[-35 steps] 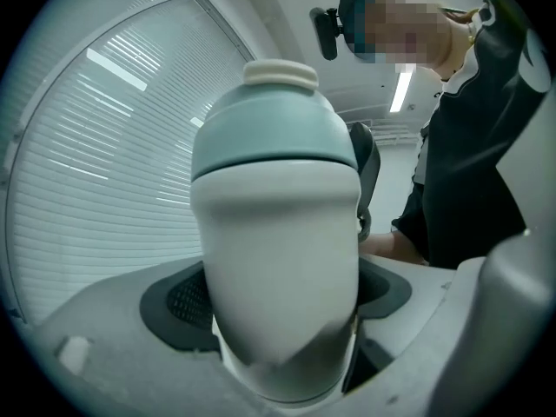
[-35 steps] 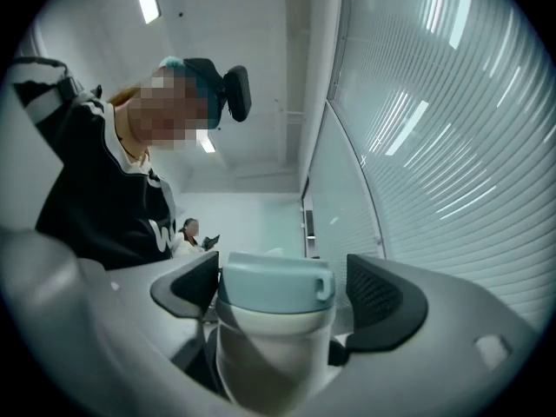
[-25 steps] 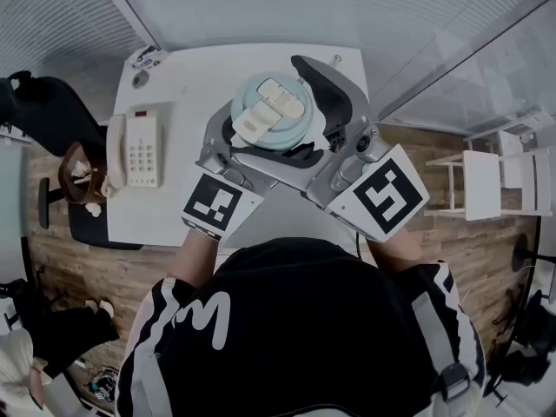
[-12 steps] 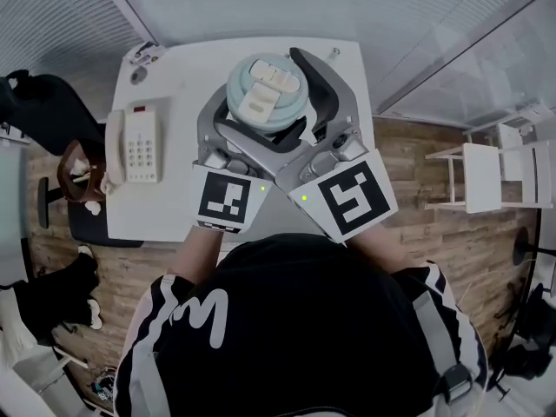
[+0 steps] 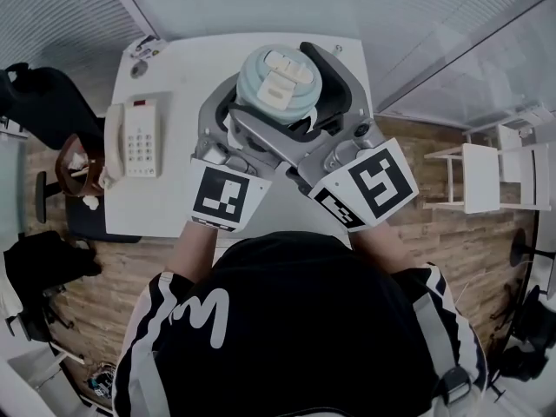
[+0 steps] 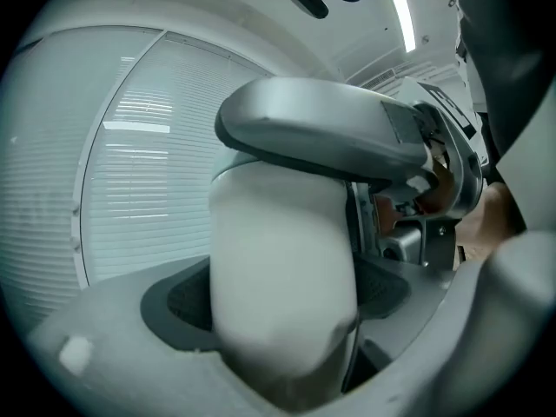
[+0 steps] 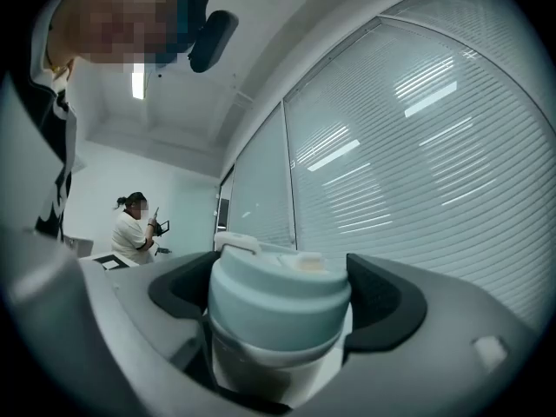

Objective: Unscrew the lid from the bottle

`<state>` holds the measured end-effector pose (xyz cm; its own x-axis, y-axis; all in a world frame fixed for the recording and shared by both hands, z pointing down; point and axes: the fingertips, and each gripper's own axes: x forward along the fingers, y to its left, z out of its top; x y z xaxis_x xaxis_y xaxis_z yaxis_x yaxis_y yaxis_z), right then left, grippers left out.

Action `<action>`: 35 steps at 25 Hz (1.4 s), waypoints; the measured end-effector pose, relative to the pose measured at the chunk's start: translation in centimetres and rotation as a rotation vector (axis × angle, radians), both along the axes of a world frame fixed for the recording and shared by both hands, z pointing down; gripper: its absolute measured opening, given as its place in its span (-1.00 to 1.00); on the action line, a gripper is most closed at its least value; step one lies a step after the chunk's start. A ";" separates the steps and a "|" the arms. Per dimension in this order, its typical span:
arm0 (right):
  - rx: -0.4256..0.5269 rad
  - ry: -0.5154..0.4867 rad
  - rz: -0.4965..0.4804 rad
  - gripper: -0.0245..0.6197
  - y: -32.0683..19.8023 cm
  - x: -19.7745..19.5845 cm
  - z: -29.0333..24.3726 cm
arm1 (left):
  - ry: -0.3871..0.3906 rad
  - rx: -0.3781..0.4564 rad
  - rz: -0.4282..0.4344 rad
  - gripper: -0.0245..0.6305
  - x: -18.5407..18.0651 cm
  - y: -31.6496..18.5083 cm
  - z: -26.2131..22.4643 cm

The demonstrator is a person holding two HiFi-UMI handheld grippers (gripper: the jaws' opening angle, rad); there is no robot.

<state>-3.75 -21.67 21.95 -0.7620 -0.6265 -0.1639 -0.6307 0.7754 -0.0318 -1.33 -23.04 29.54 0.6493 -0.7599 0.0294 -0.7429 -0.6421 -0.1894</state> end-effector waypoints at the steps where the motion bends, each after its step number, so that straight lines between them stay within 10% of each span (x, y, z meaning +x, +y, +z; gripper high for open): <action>1: 0.004 -0.004 -0.005 0.50 0.1 0.0 -0.1 | 0.006 0.000 0.005 0.42 0.0 0.1 -0.1; 35: 0.071 0.066 -0.164 0.47 1.3 0.2 -1.6 | 0.085 -0.068 0.169 0.38 0.6 1.0 -1.9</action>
<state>-3.57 -20.39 20.30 -0.8634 -0.4818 -0.1498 -0.4948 0.8666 0.0642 -0.75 -22.03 27.67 0.7696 -0.6384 0.0166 -0.6352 -0.7679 -0.0826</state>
